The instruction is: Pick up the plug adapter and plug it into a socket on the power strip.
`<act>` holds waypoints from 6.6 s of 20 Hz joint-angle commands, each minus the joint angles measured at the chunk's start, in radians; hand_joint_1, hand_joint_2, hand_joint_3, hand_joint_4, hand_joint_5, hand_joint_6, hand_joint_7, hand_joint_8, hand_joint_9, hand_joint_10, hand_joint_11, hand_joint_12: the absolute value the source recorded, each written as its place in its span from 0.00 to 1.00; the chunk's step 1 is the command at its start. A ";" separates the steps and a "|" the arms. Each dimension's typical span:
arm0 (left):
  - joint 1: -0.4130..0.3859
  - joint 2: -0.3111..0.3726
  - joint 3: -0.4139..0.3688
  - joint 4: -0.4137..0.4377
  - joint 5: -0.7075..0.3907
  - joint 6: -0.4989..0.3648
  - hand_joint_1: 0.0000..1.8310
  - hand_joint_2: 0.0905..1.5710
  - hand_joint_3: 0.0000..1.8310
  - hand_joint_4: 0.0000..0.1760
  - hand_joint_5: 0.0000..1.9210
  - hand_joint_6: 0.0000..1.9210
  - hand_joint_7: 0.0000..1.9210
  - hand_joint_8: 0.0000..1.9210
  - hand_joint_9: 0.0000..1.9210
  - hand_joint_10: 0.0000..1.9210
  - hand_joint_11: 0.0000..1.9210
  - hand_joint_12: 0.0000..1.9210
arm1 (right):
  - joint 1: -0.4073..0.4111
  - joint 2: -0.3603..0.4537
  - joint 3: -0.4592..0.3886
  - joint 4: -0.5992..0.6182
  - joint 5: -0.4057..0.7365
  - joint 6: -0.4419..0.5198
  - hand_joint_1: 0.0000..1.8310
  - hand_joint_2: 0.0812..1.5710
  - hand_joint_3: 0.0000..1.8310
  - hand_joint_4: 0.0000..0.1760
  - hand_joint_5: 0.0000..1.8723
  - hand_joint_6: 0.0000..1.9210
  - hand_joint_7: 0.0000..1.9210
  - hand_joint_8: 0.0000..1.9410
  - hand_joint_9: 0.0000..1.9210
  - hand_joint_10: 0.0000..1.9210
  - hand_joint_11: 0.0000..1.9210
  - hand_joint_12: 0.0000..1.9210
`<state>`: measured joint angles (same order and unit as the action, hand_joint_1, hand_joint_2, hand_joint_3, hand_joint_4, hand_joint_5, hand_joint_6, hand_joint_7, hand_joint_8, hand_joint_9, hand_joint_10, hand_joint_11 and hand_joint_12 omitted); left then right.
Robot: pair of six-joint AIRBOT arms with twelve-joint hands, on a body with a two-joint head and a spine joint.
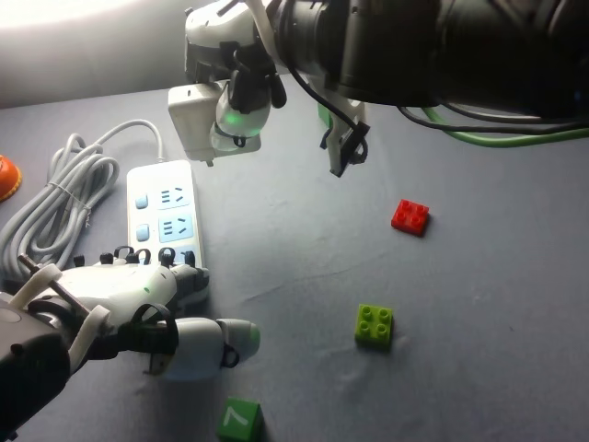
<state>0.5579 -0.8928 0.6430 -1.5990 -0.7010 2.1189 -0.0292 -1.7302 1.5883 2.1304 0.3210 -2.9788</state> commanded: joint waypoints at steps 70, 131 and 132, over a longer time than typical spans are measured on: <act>0.004 0.009 0.003 0.011 -0.008 -0.014 0.00 0.77 0.00 0.00 0.09 0.00 0.07 0.00 0.07 0.00 0.00 0.26 | -0.057 -0.193 0.264 -0.062 -0.223 -0.031 0.76 0.69 0.00 0.00 0.45 0.48 0.52 0.50 0.53 0.63 0.49 0.59; 0.029 0.015 -0.002 0.012 0.002 -0.012 0.00 0.77 0.00 0.00 0.08 0.00 0.06 0.00 0.06 0.00 0.00 0.22 | -0.066 -0.176 0.218 -0.081 -0.231 -0.031 0.75 0.71 0.00 0.00 0.41 0.52 0.50 0.55 0.51 0.67 0.48 0.62; 0.029 0.015 -0.002 0.012 0.002 -0.011 0.00 0.77 0.00 0.00 0.07 0.00 0.06 0.00 0.06 0.00 0.00 0.22 | -0.066 -0.176 0.220 -0.082 -0.234 -0.031 0.75 0.72 0.00 0.00 0.40 0.53 0.49 0.56 0.51 0.68 0.48 0.62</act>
<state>0.5808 -0.8818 0.6369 -1.5879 -0.6949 2.1147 -0.1093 -1.9106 1.8061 2.0655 0.1448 -3.0093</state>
